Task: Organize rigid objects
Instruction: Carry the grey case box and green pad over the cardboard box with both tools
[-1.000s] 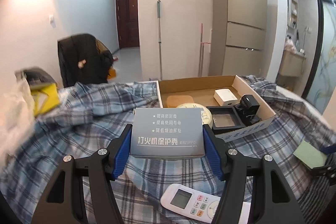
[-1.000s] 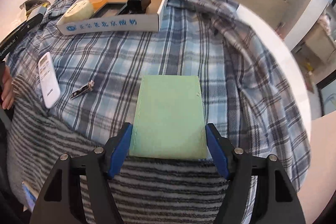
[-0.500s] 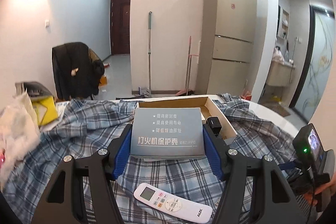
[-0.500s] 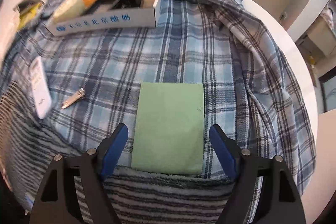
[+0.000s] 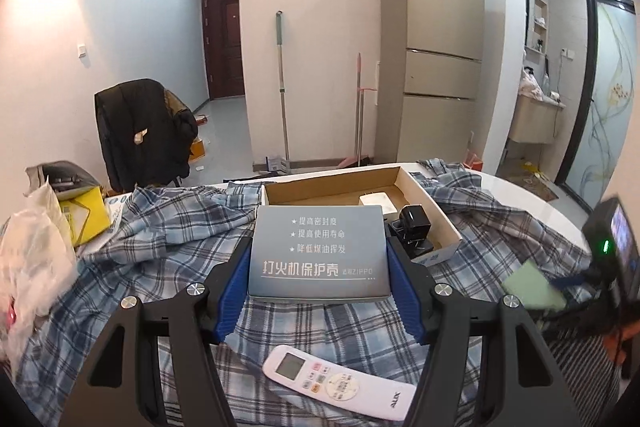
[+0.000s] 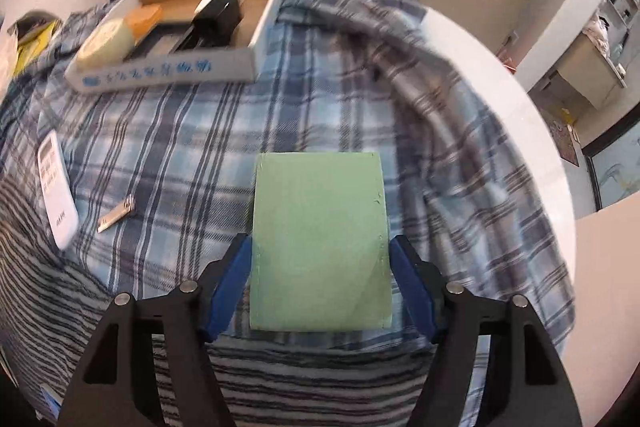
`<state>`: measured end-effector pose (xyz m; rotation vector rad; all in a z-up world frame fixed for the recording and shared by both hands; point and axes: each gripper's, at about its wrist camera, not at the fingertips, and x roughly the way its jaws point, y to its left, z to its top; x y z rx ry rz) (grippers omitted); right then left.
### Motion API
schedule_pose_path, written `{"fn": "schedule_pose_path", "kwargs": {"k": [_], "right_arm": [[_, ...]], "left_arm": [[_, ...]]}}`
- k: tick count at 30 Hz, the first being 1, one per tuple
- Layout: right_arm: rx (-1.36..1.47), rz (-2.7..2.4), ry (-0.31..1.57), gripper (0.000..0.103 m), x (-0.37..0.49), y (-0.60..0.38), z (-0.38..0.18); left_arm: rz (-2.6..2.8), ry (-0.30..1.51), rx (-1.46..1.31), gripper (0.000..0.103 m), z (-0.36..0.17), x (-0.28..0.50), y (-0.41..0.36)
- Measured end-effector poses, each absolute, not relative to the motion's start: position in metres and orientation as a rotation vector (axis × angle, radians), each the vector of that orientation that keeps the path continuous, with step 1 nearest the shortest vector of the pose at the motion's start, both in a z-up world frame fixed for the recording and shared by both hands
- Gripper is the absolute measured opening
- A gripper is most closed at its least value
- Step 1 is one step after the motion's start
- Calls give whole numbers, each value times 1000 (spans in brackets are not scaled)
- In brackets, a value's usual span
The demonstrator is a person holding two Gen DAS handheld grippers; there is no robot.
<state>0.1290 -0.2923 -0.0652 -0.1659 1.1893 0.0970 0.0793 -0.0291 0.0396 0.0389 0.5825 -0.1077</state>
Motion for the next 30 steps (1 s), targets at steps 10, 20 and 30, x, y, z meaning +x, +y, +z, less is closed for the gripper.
{"fn": "schedule_pose_path", "kwargs": {"k": [10,20,30], "right_arm": [[-88,82,1141,69,155,-321,-18],[-127,169,1019,69,193,-288,40],[-109,245,963,69,233,-233,53]], "left_arm": [[-38,497,83,66,66,92,-20],[-16,442,69,66,97,130,-14],[-12,468,30,66,83,183,-19]]}}
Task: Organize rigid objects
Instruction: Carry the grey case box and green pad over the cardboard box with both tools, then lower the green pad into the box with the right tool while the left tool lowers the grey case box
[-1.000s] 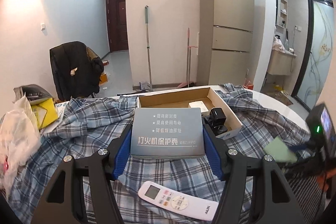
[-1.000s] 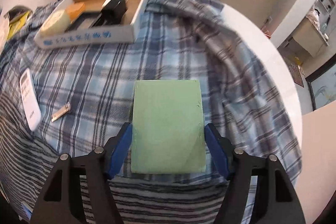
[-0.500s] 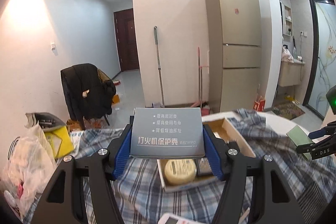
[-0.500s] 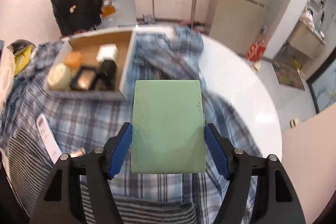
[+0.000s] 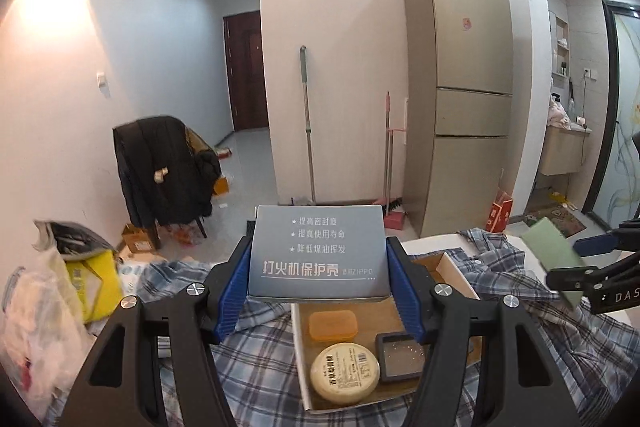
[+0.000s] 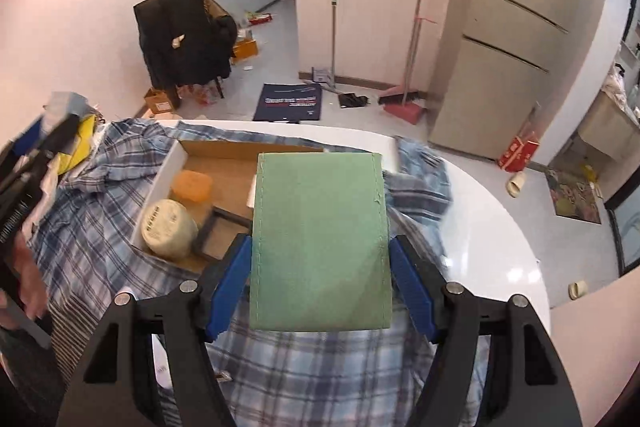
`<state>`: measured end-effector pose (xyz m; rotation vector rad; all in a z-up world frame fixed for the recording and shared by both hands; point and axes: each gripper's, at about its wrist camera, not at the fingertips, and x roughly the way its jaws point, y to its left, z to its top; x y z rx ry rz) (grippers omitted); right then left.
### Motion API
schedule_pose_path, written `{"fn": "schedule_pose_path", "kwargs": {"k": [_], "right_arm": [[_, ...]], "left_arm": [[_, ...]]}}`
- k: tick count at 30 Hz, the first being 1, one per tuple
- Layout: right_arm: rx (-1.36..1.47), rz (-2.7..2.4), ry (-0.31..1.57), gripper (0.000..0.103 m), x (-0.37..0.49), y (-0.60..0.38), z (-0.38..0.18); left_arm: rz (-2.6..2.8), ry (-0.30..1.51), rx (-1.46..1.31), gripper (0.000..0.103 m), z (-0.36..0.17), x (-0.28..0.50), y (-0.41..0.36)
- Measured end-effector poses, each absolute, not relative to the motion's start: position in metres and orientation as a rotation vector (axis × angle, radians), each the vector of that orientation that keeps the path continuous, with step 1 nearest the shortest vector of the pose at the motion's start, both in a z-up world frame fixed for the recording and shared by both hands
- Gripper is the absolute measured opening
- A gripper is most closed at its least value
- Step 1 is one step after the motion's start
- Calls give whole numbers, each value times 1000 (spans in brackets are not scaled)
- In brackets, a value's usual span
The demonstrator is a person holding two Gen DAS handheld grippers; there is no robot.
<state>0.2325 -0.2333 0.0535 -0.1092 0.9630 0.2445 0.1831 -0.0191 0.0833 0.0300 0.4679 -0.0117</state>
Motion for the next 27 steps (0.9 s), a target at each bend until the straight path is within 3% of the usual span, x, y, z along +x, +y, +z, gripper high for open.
{"fn": "schedule_pose_path", "kwargs": {"k": [11,27], "right_arm": [[-91,324,1033,69,268,-190,7],[-7,288,1113,69,329,-164,-49]], "left_arm": [[-44,640,2,66,-5,222,-7],[-33,734,-11,66,-47,240,-9]]}}
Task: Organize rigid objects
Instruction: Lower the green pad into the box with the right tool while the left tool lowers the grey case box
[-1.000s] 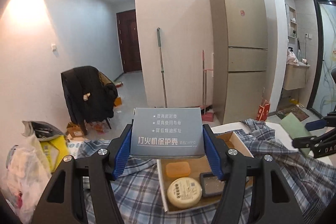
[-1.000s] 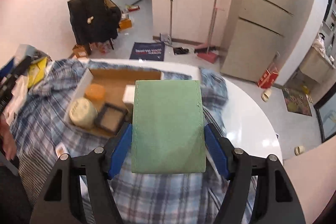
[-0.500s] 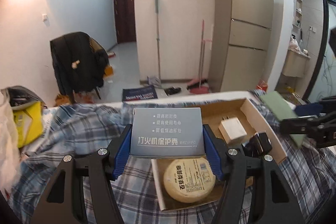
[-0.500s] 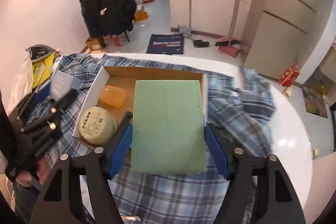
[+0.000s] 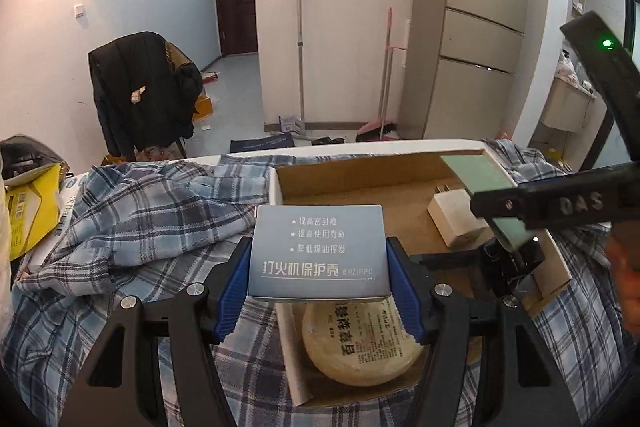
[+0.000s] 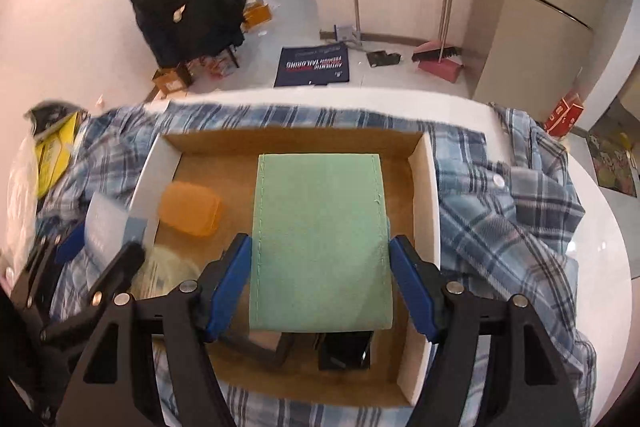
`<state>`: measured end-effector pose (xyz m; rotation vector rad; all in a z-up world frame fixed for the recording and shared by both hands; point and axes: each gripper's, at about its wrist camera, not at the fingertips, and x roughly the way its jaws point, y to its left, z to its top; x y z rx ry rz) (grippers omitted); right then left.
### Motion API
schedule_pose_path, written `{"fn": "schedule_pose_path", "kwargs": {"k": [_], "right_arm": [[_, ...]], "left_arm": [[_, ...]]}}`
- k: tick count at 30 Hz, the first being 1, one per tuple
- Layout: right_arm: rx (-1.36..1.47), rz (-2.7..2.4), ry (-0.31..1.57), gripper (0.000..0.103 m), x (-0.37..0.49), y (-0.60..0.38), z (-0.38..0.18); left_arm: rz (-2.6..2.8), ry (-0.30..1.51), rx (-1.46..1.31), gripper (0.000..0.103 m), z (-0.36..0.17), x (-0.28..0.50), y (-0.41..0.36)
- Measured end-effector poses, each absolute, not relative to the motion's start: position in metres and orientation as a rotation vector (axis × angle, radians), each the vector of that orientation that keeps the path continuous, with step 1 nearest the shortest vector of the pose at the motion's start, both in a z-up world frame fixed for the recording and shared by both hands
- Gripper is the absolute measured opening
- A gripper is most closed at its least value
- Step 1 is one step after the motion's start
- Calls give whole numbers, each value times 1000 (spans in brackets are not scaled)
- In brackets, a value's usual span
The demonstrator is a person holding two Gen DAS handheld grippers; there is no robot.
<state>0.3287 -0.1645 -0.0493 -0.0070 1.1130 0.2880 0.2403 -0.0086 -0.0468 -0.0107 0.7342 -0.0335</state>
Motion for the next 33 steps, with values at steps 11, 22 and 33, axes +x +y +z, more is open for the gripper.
{"fn": "schedule_pose_path", "kwargs": {"k": [11,22,33], "right_arm": [[13,228,1185,70,362,-154,-79],[45,249,984,86,302,-189,-13],[81,162,876,86,298,-229,-6]], "left_arm": [[-15,746,-43,66,-51,242,1],[-22,709,-39,66,-25,240,-12],[-42,1035,-13,66,-45,319,-70]]}}
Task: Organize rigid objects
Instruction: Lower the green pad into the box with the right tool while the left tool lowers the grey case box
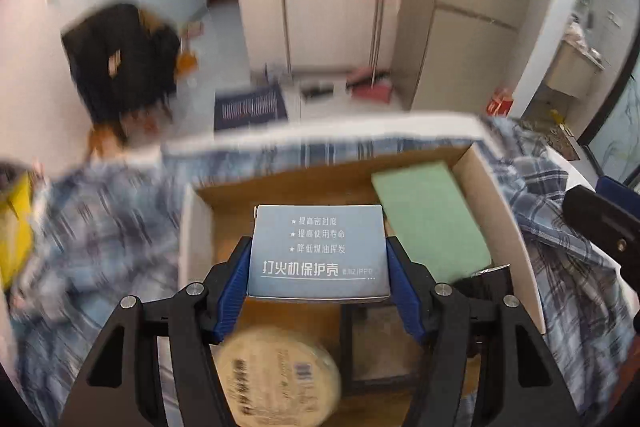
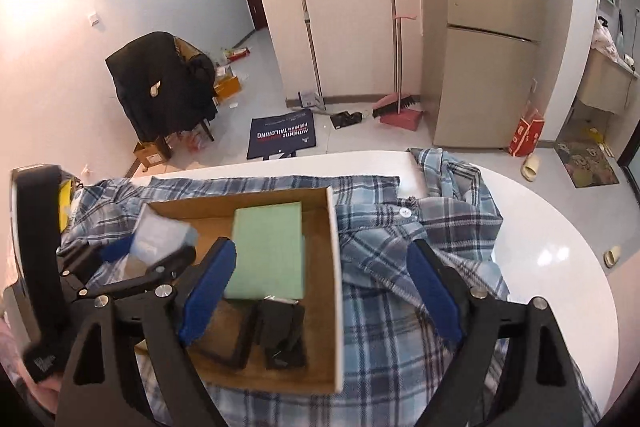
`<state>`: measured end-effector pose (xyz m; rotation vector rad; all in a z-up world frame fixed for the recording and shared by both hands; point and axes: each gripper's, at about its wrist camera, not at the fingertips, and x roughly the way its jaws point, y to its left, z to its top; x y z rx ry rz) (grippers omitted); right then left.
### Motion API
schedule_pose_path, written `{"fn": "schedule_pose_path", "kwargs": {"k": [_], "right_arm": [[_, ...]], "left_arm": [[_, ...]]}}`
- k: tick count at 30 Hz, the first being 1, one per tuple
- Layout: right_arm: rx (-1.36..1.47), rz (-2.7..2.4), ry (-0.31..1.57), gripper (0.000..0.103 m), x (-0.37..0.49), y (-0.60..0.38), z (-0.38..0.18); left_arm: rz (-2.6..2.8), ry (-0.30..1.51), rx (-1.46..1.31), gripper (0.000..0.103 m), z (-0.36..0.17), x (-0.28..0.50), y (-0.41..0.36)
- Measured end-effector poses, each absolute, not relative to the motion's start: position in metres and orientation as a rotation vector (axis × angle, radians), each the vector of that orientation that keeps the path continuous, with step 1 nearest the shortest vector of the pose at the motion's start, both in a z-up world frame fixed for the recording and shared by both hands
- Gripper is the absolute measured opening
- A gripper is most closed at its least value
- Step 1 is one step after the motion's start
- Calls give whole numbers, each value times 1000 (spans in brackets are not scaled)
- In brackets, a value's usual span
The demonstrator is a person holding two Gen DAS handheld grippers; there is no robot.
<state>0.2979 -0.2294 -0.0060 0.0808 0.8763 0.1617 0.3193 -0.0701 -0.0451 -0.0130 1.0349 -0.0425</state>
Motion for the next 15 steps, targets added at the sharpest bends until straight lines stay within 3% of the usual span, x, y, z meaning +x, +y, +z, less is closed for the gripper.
{"fn": "schedule_pose_path", "kwargs": {"k": [15], "right_arm": [[273,112,935,86,315,-285,-39]], "left_arm": [[-30,1104,-26,66,-68,341,-97]]}}
